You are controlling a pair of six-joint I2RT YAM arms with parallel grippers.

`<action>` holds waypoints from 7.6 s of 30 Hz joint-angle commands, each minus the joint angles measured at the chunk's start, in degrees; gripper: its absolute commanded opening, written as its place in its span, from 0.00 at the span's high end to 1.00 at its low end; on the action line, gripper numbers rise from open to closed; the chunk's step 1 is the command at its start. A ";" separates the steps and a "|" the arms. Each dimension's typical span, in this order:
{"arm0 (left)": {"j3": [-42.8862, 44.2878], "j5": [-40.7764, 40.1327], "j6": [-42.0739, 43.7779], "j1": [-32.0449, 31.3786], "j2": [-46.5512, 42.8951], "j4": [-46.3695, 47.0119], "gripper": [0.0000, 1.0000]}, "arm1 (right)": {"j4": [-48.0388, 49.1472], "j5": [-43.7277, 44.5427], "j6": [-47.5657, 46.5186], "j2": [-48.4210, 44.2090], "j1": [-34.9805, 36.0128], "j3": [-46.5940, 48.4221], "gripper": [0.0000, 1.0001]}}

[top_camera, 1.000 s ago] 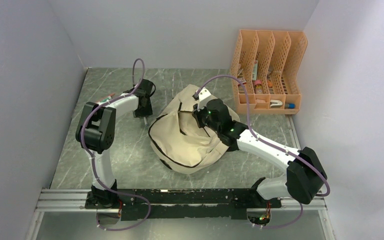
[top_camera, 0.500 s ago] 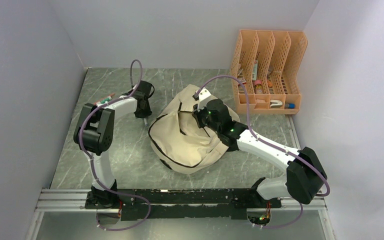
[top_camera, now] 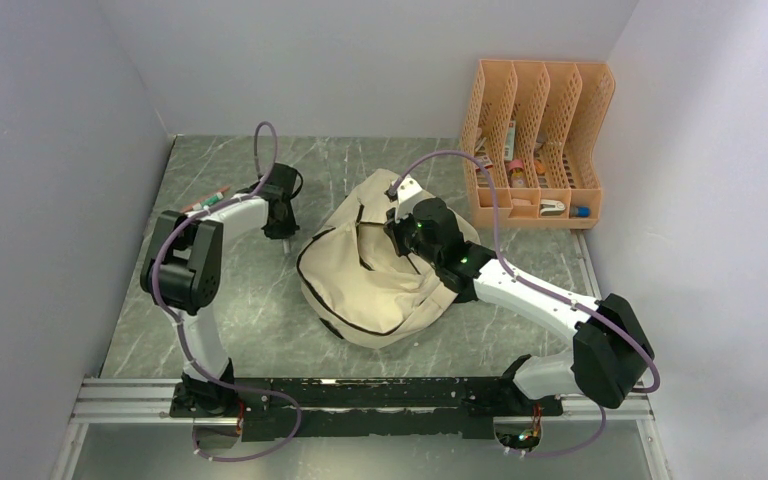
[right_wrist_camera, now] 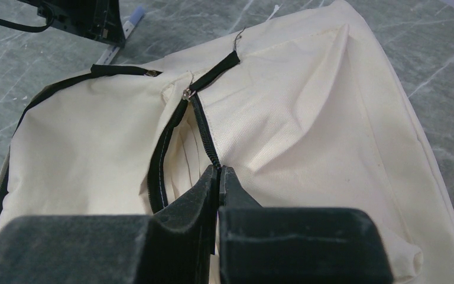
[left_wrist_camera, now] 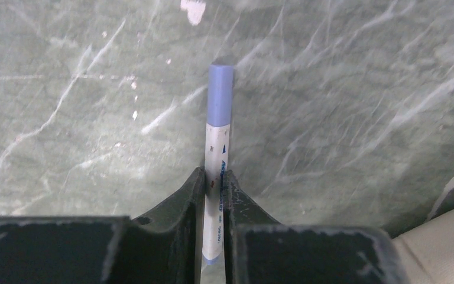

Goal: Pack the student bag
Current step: Pick up the stationery from the center of the board, then place the stationery in the student bag, then pick up the stationery from the center of the board, then place the stationery in the student bag.

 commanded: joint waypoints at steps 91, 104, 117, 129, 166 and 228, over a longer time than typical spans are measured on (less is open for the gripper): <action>-20.09 14.93 -2.27 -25.37 -35.01 22.95 0.60 | 4.72 4.21 7.71 -5.31 -0.09 -1.86 1.00; -15.82 9.52 2.63 -7.28 -38.60 6.30 0.62 | 3.48 8.45 7.55 -7.96 -0.16 -4.00 1.00; -9.63 6.82 8.45 -6.63 -25.63 -3.93 0.58 | -2.04 11.57 4.80 -14.76 -4.95 -3.98 1.00; -5.11 8.09 14.24 -6.67 -17.11 -6.78 0.43 | -4.41 9.12 4.52 -15.62 -8.92 -2.83 1.00; -1.01 8.60 14.36 -6.84 -1.72 -11.74 0.51 | -4.64 5.31 6.45 -14.72 -10.02 -3.35 1.00; -14.78 35.04 8.92 -26.13 -31.23 21.82 0.94 | -2.83 -2.34 11.19 -10.41 -10.02 -3.26 1.00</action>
